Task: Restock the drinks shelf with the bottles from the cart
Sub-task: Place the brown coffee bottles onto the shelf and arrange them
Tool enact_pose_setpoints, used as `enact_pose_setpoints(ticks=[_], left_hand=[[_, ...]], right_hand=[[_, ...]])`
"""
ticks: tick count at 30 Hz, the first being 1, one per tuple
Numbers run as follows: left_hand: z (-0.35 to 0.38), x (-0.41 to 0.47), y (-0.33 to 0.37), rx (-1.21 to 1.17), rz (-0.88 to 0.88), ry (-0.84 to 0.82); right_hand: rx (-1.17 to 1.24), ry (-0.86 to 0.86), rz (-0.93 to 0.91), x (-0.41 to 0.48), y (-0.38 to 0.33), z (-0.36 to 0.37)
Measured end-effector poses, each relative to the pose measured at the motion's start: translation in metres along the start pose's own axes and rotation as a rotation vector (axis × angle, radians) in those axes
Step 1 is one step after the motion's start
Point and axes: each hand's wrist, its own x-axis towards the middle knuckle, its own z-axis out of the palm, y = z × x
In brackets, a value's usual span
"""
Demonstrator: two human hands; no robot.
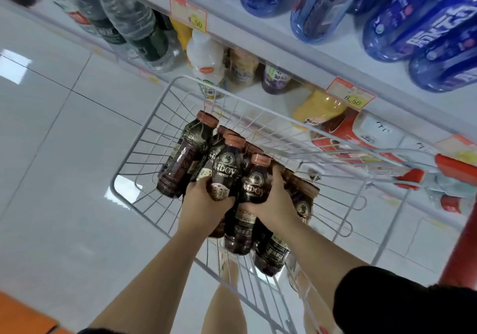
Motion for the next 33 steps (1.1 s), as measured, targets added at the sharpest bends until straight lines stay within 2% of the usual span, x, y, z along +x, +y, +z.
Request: enact_pose_setpoints(ticks=[6, 12, 18, 22, 27, 30, 33], left_hand=[[-0.018, -0.029, 0.012, -0.078, 0.055, 0.003], [-0.065, -0.091, 0.054, -0.214, 0.169, -0.036], [-0.129, -0.171, 0.124, -0.314, 0.429, -0.062], [-0.165, -0.231, 0.172, -0.352, 0.617, -0.154], [-0.182, -0.316, 0.232, -0.281, 0.869, -0.257], [-0.175, -0.365, 0.266, -0.263, 0.918, -0.389], [-0.165, -0.413, 0.296, -0.330, 0.872, -0.526]], right_hand=[[0.059, 0.040, 0.104, -0.012, -0.006, -0.011], [0.163, 0.118, -0.051, -0.081, -0.047, -0.063], [0.440, 0.233, -0.177, -0.187, -0.097, -0.129], [0.607, 0.323, -0.304, -0.272, -0.119, -0.170], [0.821, 0.359, -0.477, -0.374, -0.126, -0.219], [0.865, 0.392, -0.519, -0.426, -0.118, -0.249], [0.878, 0.448, -0.588, -0.471, -0.098, -0.281]])
